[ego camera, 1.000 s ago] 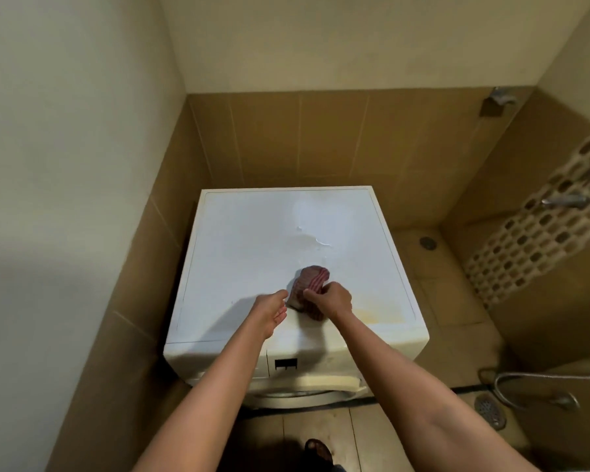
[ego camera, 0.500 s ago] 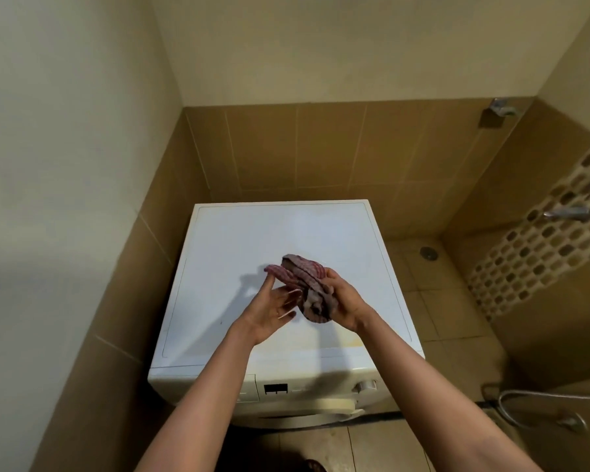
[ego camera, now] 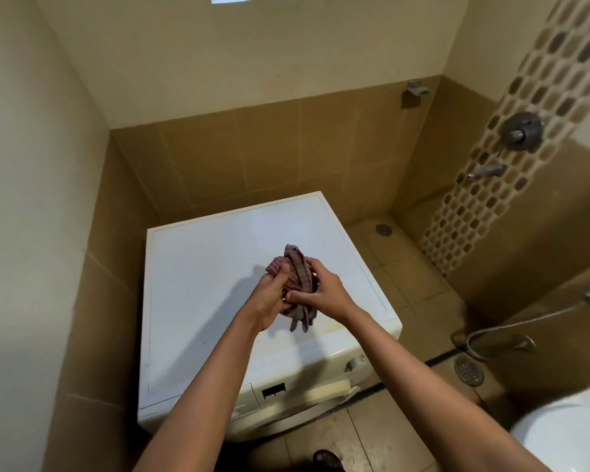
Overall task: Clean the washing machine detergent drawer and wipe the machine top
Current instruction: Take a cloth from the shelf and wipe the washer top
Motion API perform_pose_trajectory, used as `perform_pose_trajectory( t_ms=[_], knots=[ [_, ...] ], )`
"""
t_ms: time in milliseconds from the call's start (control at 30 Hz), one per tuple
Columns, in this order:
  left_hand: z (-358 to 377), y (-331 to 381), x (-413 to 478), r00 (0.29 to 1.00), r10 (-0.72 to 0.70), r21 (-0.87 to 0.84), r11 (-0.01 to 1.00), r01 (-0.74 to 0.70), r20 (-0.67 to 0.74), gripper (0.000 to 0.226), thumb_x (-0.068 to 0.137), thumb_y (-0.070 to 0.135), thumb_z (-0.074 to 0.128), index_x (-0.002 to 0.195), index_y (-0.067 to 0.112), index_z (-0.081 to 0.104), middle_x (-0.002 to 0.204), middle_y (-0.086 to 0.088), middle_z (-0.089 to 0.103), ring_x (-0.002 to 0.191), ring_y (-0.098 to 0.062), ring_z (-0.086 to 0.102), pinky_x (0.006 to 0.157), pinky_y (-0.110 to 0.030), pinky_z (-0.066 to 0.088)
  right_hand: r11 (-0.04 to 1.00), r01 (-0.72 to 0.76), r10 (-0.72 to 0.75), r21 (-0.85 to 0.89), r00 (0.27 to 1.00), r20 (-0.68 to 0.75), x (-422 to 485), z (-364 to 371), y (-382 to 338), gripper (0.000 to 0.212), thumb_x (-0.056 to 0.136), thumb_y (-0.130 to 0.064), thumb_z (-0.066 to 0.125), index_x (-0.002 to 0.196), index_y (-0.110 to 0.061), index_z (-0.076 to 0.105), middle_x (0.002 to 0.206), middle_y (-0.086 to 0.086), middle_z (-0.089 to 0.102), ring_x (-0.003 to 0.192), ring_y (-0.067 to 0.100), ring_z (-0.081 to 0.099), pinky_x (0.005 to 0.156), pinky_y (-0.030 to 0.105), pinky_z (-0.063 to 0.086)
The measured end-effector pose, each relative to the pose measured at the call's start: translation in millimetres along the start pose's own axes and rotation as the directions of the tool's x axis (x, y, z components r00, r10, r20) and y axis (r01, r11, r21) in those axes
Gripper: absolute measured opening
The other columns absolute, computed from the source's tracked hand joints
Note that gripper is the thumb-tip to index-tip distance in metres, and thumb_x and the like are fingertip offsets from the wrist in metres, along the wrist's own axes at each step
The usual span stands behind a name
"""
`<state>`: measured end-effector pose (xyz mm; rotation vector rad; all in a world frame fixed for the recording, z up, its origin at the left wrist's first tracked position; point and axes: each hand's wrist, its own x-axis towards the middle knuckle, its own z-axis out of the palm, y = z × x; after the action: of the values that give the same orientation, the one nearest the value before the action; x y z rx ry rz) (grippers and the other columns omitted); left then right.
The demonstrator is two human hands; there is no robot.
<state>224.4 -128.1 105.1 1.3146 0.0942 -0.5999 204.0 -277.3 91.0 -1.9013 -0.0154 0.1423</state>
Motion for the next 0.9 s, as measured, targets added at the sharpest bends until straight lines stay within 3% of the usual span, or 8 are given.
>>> perform_pose_trajectory(
  t_ms=[167, 300, 433, 467, 600, 733, 833, 900],
  knots=[
    [10, 16, 7, 0.999, 0.018, 0.215, 0.976, -0.024, 0.032, 0.033, 0.102, 0.037, 0.038, 0.120, 0.015, 0.054, 0.120, -0.011, 0.065, 0.109, -0.025, 0.064, 0.094, -0.039, 0.052, 0.918, -0.077, 0.086, 0.390, 0.996, -0.007, -8, -19, 3, 0.043, 0.085, -0.013, 0.070, 0.124, -0.009, 0.054, 0.112, 0.014, 0.066, 0.099, 0.027, 0.066, 0.087, 0.038, 0.055],
    [12, 30, 16, 1.000, -0.006, 0.154, 0.988, 0.008, -0.009, 0.040, 0.102, 0.040, 0.036, 0.124, 0.011, 0.051, 0.122, -0.011, 0.061, 0.110, -0.027, 0.059, 0.093, -0.046, 0.050, 0.682, -0.175, 0.232, 0.711, 0.973, 0.017, -18, -50, -2, 0.022, 0.094, 0.002, 0.046, 0.112, 0.001, 0.057, 0.104, 0.020, 0.064, 0.086, 0.025, 0.066, 0.078, 0.035, 0.057],
    [12, 36, 16, 0.997, -0.067, 0.088, 0.994, 0.063, 0.047, 0.041, 0.097, 0.041, 0.047, 0.126, 0.013, 0.050, 0.122, -0.006, 0.060, 0.113, -0.026, 0.056, 0.087, -0.043, 0.051, 0.434, -0.211, 0.364, 0.876, 0.930, 0.044, -27, -74, -1, 0.024, 0.094, -0.010, 0.041, 0.104, -0.003, 0.062, 0.093, 0.014, 0.068, 0.085, 0.025, 0.064, 0.085, 0.038, 0.049],
    [13, 36, 15, 0.995, -0.064, 0.107, 0.993, 0.056, 0.074, 0.038, 0.095, 0.036, 0.053, 0.126, 0.013, 0.050, 0.122, -0.006, 0.060, 0.115, -0.028, 0.056, 0.089, -0.044, 0.051, 0.446, -0.238, 0.375, 0.863, 0.925, 0.061, -29, -78, -2, 0.023, 0.094, -0.016, 0.045, 0.101, -0.004, 0.063, 0.091, 0.013, 0.068, 0.084, 0.024, 0.064, 0.085, 0.038, 0.048],
    [18, 39, 12, 0.990, -0.007, 0.236, 0.971, -0.027, 0.140, 0.029, 0.097, 0.022, 0.053, 0.125, 0.013, 0.053, 0.122, -0.006, 0.061, 0.115, -0.026, 0.056, 0.095, -0.047, 0.048, 0.783, -0.205, 0.271, 0.588, 0.962, -0.025, -31, -81, -1, 0.034, 0.084, -0.023, 0.068, 0.112, -0.003, 0.064, 0.109, 0.015, 0.069, 0.100, 0.028, 0.066, 0.089, 0.040, 0.053],
    [16, 46, 12, 0.987, 0.059, 0.261, 0.961, -0.097, 0.152, 0.026, 0.101, 0.021, 0.045, 0.122, 0.010, 0.055, 0.116, -0.006, 0.064, 0.113, -0.024, 0.059, 0.086, -0.031, 0.054, 0.845, -0.088, 0.213, 0.527, 0.960, -0.181, -21, -79, 2, 0.019, 0.083, -0.003, 0.069, 0.101, -0.004, 0.065, 0.099, 0.012, 0.069, 0.091, 0.025, 0.067, 0.078, 0.035, 0.056],
    [11, 48, 17, 0.996, -0.008, 0.463, 0.886, -0.032, 0.084, 0.031, 0.103, 0.023, 0.041, 0.129, 0.009, 0.051, 0.125, -0.008, 0.059, 0.120, -0.029, 0.053, 0.092, -0.043, 0.052, 0.871, -0.306, 0.333, 0.386, 0.943, -0.004, -13, -84, 0, 0.007, 0.092, -0.002, 0.053, 0.092, -0.005, 0.059, 0.089, 0.009, 0.062, 0.080, 0.020, 0.060, 0.070, 0.030, 0.050],
    [4, 52, 20, 0.997, -0.032, 0.457, 0.889, -0.002, 0.066, 0.031, 0.102, 0.023, 0.042, 0.128, 0.008, 0.052, 0.124, -0.008, 0.059, 0.119, -0.028, 0.054, 0.098, -0.049, 0.047, 0.794, -0.399, 0.412, 0.459, 0.908, 0.076, -6, -89, -1, 0.008, 0.091, 0.000, 0.046, 0.091, -0.003, 0.053, 0.080, 0.008, 0.054, 0.067, 0.016, 0.054, 0.060, 0.028, 0.045]
  ],
)
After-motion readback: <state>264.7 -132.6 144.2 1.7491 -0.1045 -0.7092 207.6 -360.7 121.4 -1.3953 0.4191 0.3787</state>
